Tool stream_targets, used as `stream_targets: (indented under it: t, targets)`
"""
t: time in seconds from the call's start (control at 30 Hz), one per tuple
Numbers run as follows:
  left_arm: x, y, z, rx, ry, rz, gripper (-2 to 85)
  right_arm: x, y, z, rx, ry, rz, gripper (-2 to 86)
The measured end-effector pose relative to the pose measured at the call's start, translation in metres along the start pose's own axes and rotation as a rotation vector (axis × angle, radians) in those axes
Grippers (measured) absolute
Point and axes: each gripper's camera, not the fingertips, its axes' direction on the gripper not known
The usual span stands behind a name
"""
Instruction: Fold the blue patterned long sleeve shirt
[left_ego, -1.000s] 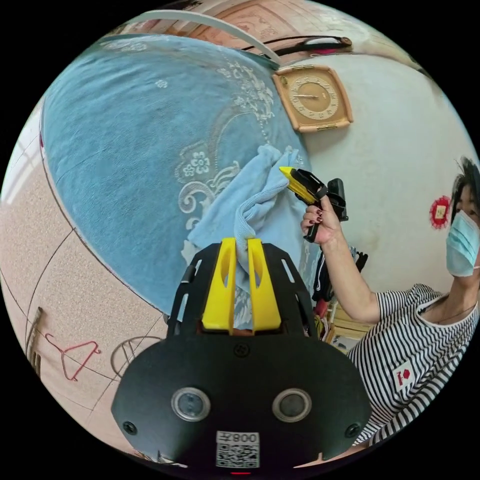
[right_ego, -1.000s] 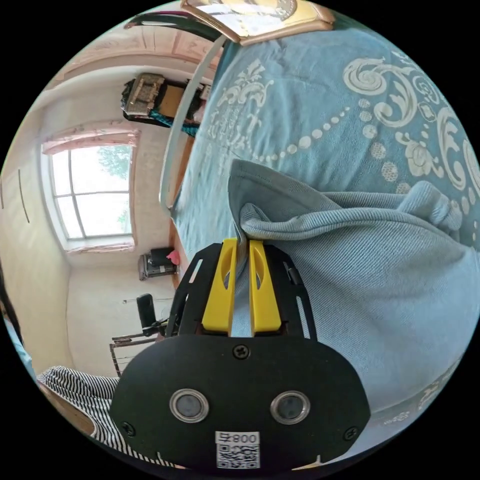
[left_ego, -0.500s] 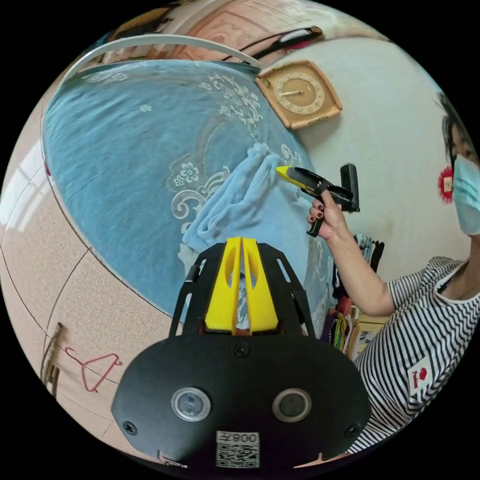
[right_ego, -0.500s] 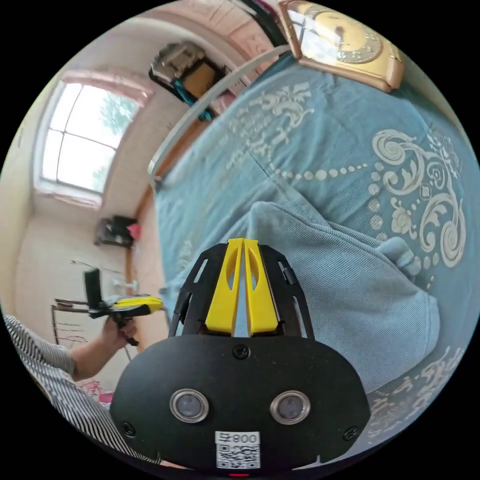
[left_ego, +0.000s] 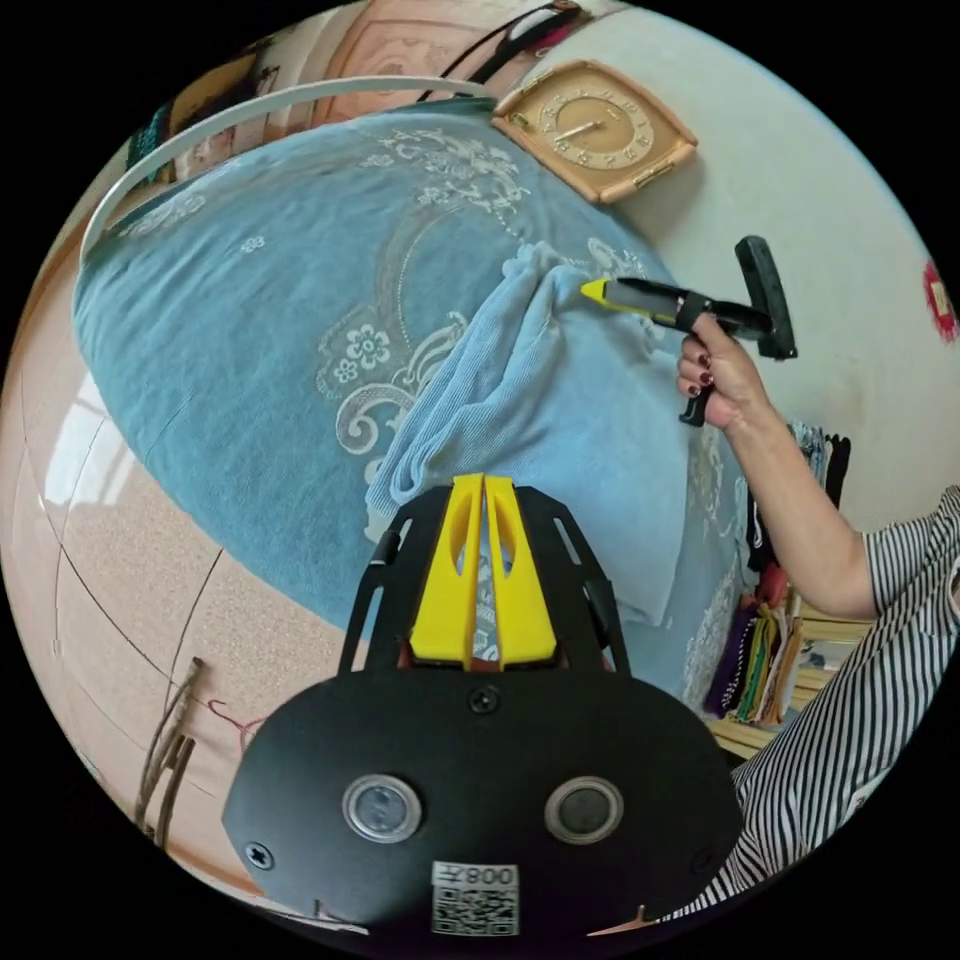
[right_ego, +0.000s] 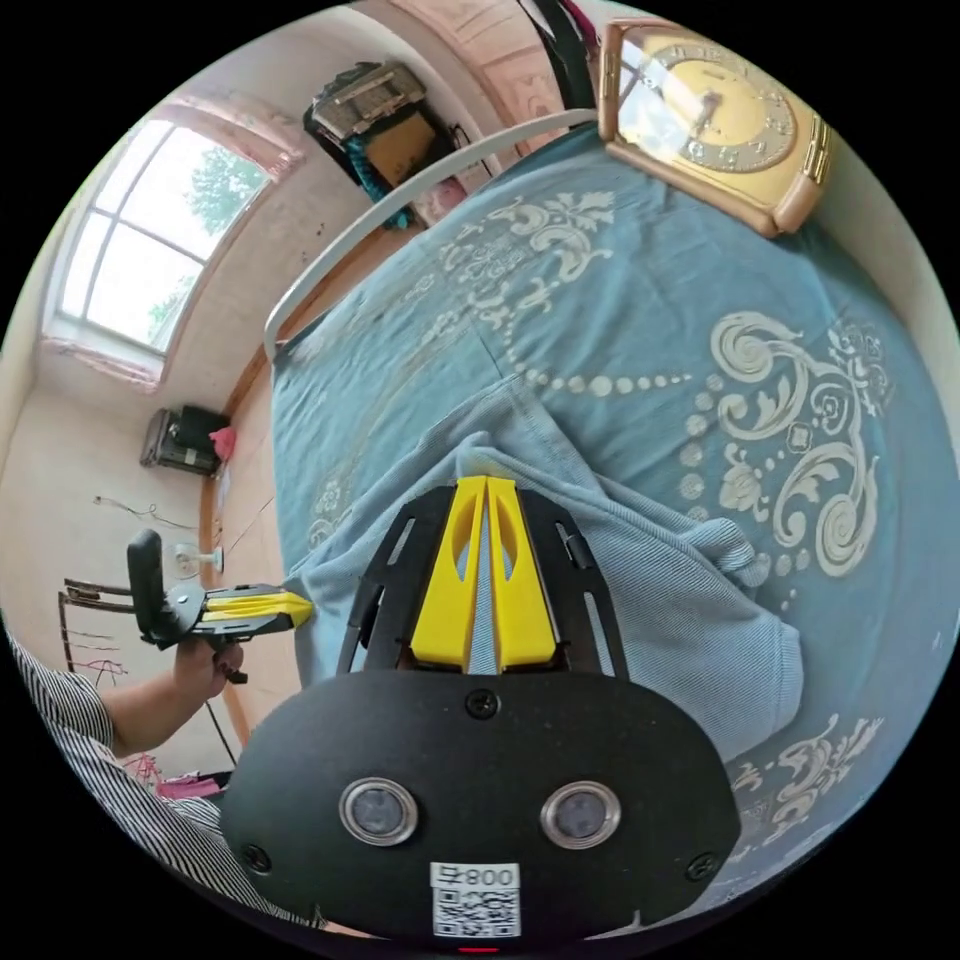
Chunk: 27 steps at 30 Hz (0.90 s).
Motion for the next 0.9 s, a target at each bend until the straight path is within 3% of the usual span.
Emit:
stream_targets:
  t: [0.07,0.2,0.3,0.4,0.47,0.63,0.77,0.9]
  targets:
    - [-0.003,-0.002,0.016,-0.055,-0.003,-0.006,0.2,0.014,-0.004,0.011,-0.101,-0.038,0.034,0.1]
    - [0.016,0.007,0.011,0.049,0.060,0.019,0.2,0.009,0.028,-0.031,-0.004,-0.140,-0.020,0.1]
    - [0.042,0.014,0.028,0.021,0.126,0.113,0.2,-0.004,0.091,-0.053,-0.008,-0.263,-0.071,0.1]
    - [0.053,0.016,0.064,-0.069,-0.005,0.169,0.2,-0.011,0.153,-0.027,-0.168,-0.314,-0.056,0.1]
    - [0.049,0.015,0.081,-0.084,0.009,0.153,0.2,-0.005,0.189,0.012,-0.308,-0.283,-0.015,0.1]
    - [0.037,0.019,0.094,-0.070,0.059,0.095,0.3,0.013,0.200,0.004,-0.162,-0.329,0.032,0.1]
    - [0.027,0.023,0.108,-0.093,0.074,0.069,0.7,0.029,0.223,0.040,-0.249,-0.270,0.024,0.3]
    - [-0.003,0.054,0.107,0.016,0.341,-0.163,2.4,0.070,0.250,0.020,-0.083,-0.467,0.179,0.8]
